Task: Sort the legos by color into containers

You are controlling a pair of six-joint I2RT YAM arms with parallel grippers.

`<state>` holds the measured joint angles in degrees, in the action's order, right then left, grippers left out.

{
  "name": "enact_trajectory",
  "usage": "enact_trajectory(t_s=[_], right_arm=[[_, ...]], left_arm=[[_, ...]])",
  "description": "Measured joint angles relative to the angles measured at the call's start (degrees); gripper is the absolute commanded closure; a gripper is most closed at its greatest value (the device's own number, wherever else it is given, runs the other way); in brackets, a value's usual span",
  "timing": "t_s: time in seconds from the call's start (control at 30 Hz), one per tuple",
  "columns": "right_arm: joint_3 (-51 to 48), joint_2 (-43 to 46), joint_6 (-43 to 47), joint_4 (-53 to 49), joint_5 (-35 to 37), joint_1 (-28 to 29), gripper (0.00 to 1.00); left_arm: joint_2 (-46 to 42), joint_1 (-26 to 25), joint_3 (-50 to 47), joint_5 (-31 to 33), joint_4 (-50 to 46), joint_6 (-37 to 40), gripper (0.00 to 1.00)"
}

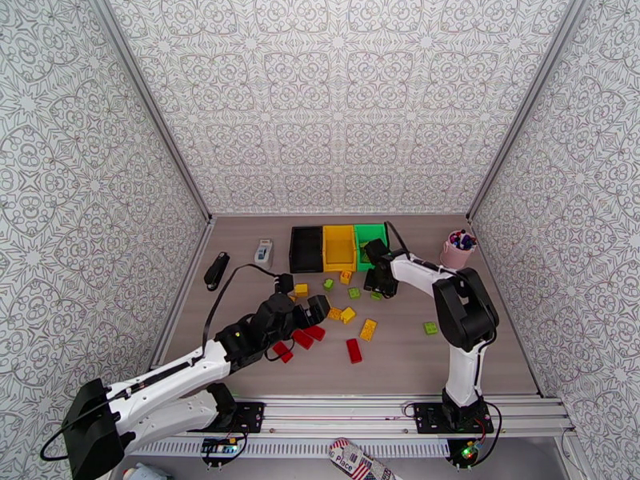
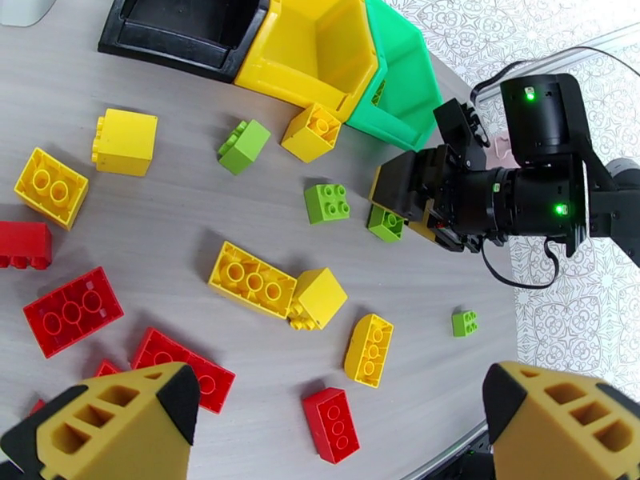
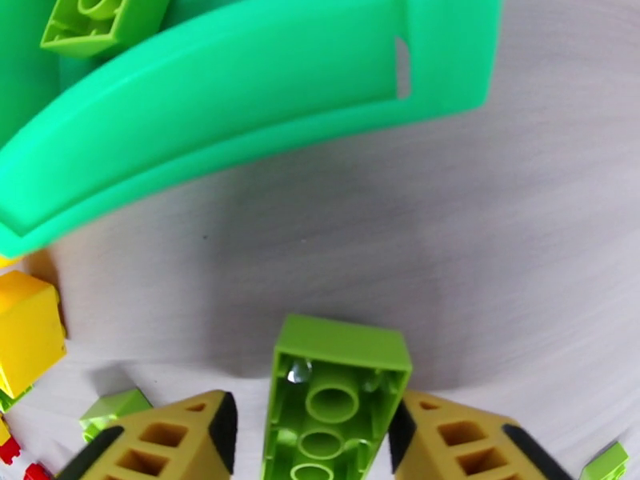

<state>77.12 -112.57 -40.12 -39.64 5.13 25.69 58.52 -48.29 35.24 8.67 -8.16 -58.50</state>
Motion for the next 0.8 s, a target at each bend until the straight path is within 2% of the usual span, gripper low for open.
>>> enact_trajectory(t_s=[0.17, 0.33, 0.5, 0.63, 0.8], right_arm=[[-1.2, 1.7, 0.7, 0.0, 0.6, 0.0, 0.68], [-1.2, 6.4, 2.2, -1.7, 1.3, 0.0, 0.69], [5.7, 7.8, 5.0, -5.1, 1.7, -1.2, 0.68], [16.2, 5.1, 7.1, -8.2, 1.7, -3.4, 0.61], [30.2, -3.3, 9.0, -11.9, 1.4, -5.2, 0.49]], left_arm=[[4.2, 0.9, 1.5, -1.6, 0.0, 0.5, 0.01], [11.9, 1.8, 8.0, -4.0, 0.3, 2.3, 0.01], [20.2, 3.4, 17.0, -6.6, 1.6, 4.9, 0.01], [25.0, 6.9, 22.2, -9.5, 3.6, 5.8, 0.01], [30.6, 12.2, 28.0, -13.4, 4.9, 5.9, 0.01]])
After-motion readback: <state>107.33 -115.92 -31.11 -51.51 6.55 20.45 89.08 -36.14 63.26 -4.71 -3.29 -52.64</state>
